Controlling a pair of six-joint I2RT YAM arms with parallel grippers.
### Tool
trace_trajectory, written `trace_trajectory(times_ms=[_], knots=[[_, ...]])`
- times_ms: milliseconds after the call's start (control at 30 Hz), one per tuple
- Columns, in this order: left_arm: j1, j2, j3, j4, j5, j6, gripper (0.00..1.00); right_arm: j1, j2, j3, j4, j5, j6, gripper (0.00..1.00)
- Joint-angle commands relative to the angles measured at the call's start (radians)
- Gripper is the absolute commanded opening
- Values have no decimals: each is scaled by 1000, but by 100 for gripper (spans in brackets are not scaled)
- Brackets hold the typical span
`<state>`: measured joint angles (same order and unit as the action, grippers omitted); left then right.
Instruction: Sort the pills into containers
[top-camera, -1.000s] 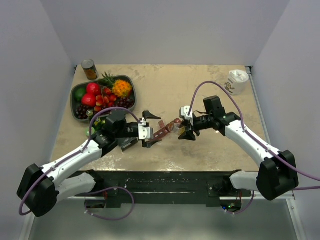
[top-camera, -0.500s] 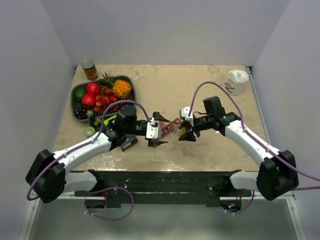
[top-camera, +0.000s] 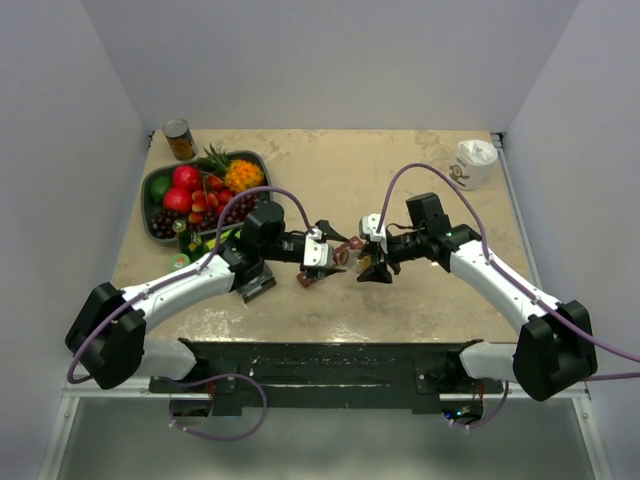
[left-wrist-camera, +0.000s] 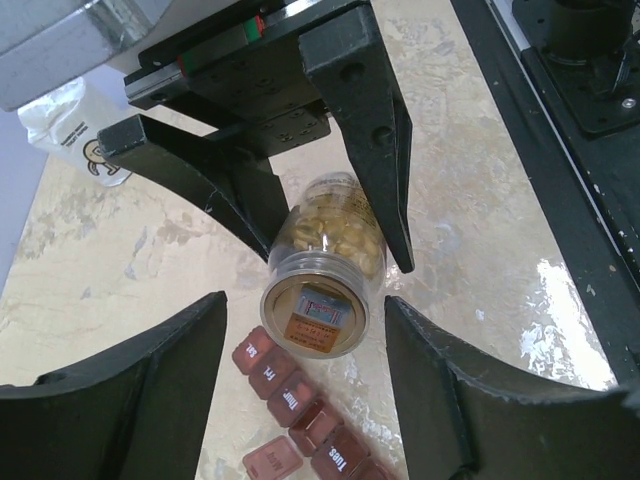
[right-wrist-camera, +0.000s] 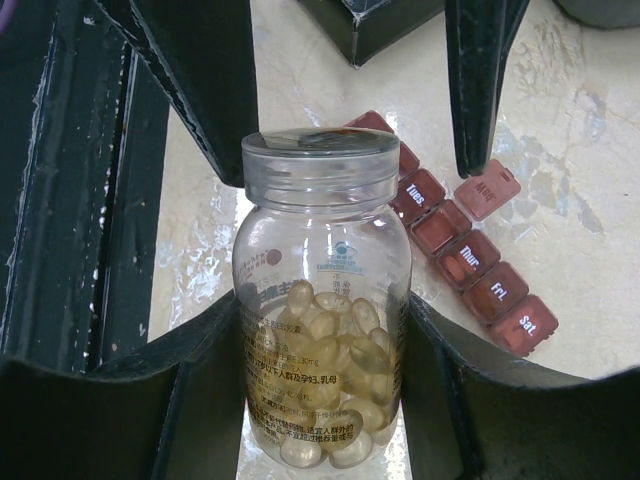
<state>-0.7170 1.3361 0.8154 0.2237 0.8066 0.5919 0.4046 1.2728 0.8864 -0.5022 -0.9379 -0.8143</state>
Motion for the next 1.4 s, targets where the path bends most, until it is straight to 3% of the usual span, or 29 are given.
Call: trace_trajectory(times_ms=[0, 233, 267, 333, 367, 500, 533, 600, 733, 800, 867, 933, 1067, 1100, 1200, 1300, 1367], knots=[[-7, 17, 42, 45, 43, 0, 65, -3, -21, 14, 7, -42, -20, 0], [-9, 17, 51, 28, 54, -33, 36, -3, -21, 13, 7, -38, -20, 0], [-7, 14, 51, 26, 49, -61, 23, -3, -23, 13, 5, -36, -20, 0], [-7, 2, 48, 32, 43, -114, 6, -3, -26, 11, 10, -26, -17, 0], [-7, -2, 50, 39, 36, -213, 1, -1, -27, 8, 20, -19, -14, 0], [-7, 1, 80, -1, -69, -577, 0, -3, -29, 5, 54, 24, 27, 0], [-6, 2, 87, -21, -104, -731, 0, -3, -30, 3, 60, 39, 33, 0], [-4, 2, 94, -70, -119, -863, 0, -4, -30, 3, 76, 53, 50, 0], [-5, -25, 35, -41, -245, -1299, 0, -4, -29, -1, 97, 65, 69, 0], [-10, -25, 30, -79, -312, -1423, 0, -4, -26, -3, 100, 67, 73, 0], [-19, -32, 31, -98, -345, -1543, 2, -4, -24, -3, 102, 67, 76, 0], [-21, -40, 33, -89, -351, -1618, 13, -4, -24, -3, 102, 71, 76, 0], [-21, -44, 63, -43, -313, -1647, 48, -13, -30, -6, 103, 67, 79, 0], [-21, -49, 64, -41, -307, -1637, 66, -16, -32, -6, 102, 65, 79, 0], [-15, -72, 67, -63, -307, -1600, 89, -16, -30, -6, 102, 60, 79, 0], [11, -110, 48, -73, -287, -1569, 99, -15, -30, -6, 100, 59, 78, 0], [40, -144, 27, -75, -268, -1549, 99, -15, -29, -4, 99, 59, 76, 0]])
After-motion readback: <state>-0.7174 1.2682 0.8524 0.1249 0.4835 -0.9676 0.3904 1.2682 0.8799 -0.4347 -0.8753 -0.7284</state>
